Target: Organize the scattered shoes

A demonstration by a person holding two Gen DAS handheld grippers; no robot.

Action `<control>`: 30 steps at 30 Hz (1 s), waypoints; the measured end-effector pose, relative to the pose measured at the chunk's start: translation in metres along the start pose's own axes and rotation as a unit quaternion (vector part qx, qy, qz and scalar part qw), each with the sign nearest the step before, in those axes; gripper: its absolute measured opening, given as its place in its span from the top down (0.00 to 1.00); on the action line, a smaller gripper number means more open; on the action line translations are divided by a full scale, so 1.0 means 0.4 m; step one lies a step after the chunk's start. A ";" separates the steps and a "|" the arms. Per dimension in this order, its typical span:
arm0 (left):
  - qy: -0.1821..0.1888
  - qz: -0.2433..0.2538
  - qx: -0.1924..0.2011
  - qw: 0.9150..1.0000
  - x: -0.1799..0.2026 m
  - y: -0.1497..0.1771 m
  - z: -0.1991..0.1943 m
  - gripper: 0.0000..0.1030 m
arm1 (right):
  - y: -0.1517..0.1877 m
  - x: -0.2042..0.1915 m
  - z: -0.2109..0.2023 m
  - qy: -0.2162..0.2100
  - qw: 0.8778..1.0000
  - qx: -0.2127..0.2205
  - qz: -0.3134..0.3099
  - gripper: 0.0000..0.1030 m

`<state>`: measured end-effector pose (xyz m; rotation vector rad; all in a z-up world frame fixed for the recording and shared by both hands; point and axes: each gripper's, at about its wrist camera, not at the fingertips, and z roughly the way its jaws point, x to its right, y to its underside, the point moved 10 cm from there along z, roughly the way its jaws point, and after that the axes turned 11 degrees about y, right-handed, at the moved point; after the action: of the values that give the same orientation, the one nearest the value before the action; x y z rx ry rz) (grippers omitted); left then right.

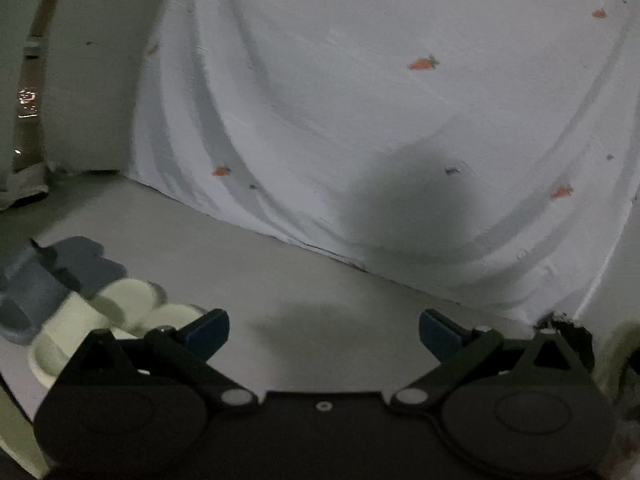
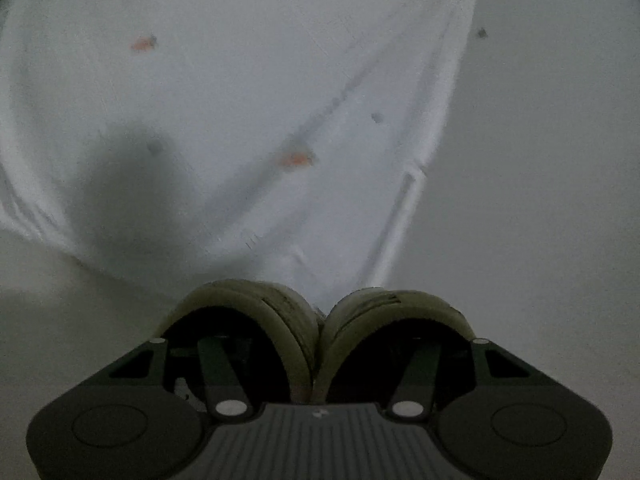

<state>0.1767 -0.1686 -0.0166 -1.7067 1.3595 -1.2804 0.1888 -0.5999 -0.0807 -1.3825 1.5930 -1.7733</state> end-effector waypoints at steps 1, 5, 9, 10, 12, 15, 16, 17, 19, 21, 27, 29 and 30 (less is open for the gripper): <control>0.004 0.000 -0.005 1.000 0.017 0.008 0.020 0.00 | 0.028 0.018 0.019 0.007 1.000 -0.011 -0.009 0.45; 0.013 0.000 -0.008 1.000 0.049 0.017 0.053 0.00 | 0.086 0.080 0.094 0.034 0.998 -0.047 0.008 0.46; 0.020 0.000 -0.019 1.000 0.066 0.025 0.096 0.00 | 0.137 0.107 0.226 0.053 0.992 -0.101 0.053 0.46; 0.019 0.001 -0.027 0.999 0.069 0.028 0.116 0.00 | 0.146 0.105 0.257 0.052 0.991 -0.113 0.059 0.46; 0.019 0.002 -0.036 0.999 0.073 0.034 0.142 0.00 | 0.161 0.094 0.308 0.041 0.989 -0.132 0.060 0.45; 0.020 0.005 -0.052 0.998 0.087 0.037 0.193 0.00 | 0.191 0.053 0.417 0.008 0.983 -0.176 0.056 0.45; 0.020 0.006 -0.056 0.998 0.093 0.040 0.203 0.00 | 0.204 0.043 0.440 -0.003 0.981 -0.188 0.053 0.46; 0.020 0.009 -0.063 0.998 0.098 0.043 0.223 0.00 | 0.213 0.036 0.459 -0.012 0.979 -0.196 0.051 0.46; 0.018 0.015 -0.076 0.997 0.106 0.050 0.256 0.00 | 0.256 0.001 0.539 -0.047 0.969 -0.236 0.053 0.46; 0.014 0.019 -0.089 0.996 0.112 0.060 0.289 0.00 | 0.296 -0.027 0.605 -0.061 0.956 -0.281 0.054 0.46; 0.010 0.018 -0.130 0.991 0.129 0.098 0.359 0.00 | 0.335 -0.046 0.757 -0.068 0.939 -0.333 0.048 0.45; 0.013 0.020 -0.142 0.990 0.137 0.110 0.378 0.00 | 0.333 -0.049 0.780 -0.076 0.940 -0.331 0.041 0.45; 0.014 0.021 -0.148 0.989 0.142 0.116 0.387 0.00 | 0.327 -0.057 0.809 -0.083 0.941 -0.327 0.032 0.45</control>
<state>0.3039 -0.2528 -0.0945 -1.8481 1.6605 -1.1259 0.4292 -0.7894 -0.2499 -1.6700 2.2060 -1.0775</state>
